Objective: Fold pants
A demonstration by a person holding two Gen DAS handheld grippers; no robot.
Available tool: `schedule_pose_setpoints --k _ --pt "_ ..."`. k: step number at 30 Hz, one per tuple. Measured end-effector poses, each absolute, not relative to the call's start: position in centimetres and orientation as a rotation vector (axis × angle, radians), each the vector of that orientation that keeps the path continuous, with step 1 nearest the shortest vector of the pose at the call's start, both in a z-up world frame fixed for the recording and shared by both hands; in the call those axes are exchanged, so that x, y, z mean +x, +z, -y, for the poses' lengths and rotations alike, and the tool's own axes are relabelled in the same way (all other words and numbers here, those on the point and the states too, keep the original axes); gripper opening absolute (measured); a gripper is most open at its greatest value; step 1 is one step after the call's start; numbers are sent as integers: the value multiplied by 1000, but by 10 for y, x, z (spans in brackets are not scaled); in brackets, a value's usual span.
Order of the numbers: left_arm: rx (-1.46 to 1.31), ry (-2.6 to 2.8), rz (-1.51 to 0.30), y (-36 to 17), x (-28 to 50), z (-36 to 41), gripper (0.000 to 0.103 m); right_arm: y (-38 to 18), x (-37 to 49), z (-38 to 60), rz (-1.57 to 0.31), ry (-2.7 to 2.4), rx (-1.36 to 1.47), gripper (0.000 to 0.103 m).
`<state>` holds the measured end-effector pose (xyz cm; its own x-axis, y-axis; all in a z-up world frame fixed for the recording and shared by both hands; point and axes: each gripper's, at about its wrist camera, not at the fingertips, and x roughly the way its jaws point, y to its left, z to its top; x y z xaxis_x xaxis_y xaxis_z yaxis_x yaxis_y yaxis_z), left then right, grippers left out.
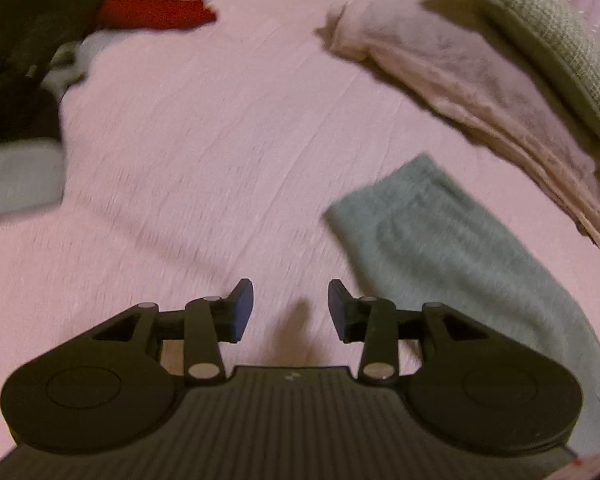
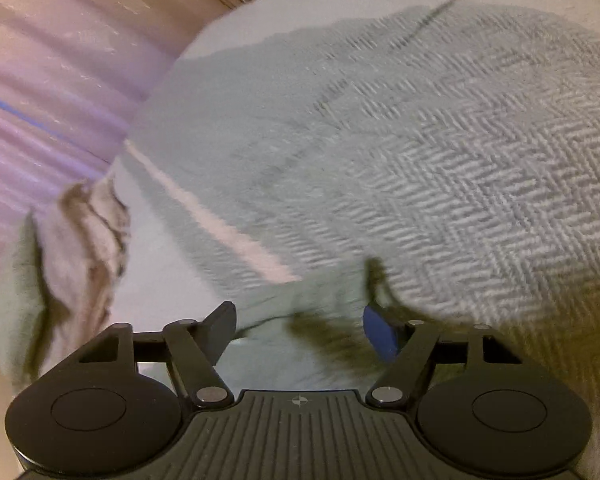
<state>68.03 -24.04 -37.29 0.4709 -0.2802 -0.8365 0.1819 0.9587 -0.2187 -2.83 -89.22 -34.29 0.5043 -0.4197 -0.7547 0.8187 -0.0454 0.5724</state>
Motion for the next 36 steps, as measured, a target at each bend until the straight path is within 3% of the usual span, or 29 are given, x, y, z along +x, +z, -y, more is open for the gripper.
schedule_pose_setpoints --k 1,3,5,7,8,10,11,12,13,14,17,21,26,29,36 --pt "-108 -281 -1057 -376 673 238 35 -349 -28 892 -414 -1037 1247 51" --pt "-105 -288 -1068 -377 660 235 35 -348 -26 891 -422 -1027 1164 11" --pt "-91 -310 -1039 -370 646 235 40 -337 -30 891 -371 -1033 1076 11" --pt "-58 -287 -1015 -364 632 235 50 -345 -39 899 -405 -1118 1052 12" --pt "-40 -268 -1026 -362 627 236 50 -351 -40 904 -458 -1180 1060 13" --pt "-25 -262 -1034 -348 609 234 50 -349 -53 909 -479 -1213 1127 28" --pt "-12 -264 -1022 -336 596 234 54 -340 -61 904 -441 -1204 1141 48" --pt "9 -267 -1005 -322 582 235 59 -327 -72 894 -380 -1185 1150 56" --pt "29 -263 -991 -308 565 235 71 -316 -79 884 -342 -1154 1151 56" --pt "42 -259 -977 -297 548 230 78 -301 -87 868 -324 -1088 1137 56" --pt "78 -229 -967 -267 481 210 88 -267 -100 807 -427 -952 1050 56" --pt "138 -186 -1008 -243 379 184 90 -237 -111 710 -654 -834 936 56" --pt "303 -220 -968 -197 246 178 92 -186 -105 617 -806 -651 777 56" --pt "371 -266 -889 -151 177 183 93 -142 -104 572 -844 -573 689 56" --pt "262 -409 -906 -57 85 194 93 -58 -108 477 -847 -471 547 57"
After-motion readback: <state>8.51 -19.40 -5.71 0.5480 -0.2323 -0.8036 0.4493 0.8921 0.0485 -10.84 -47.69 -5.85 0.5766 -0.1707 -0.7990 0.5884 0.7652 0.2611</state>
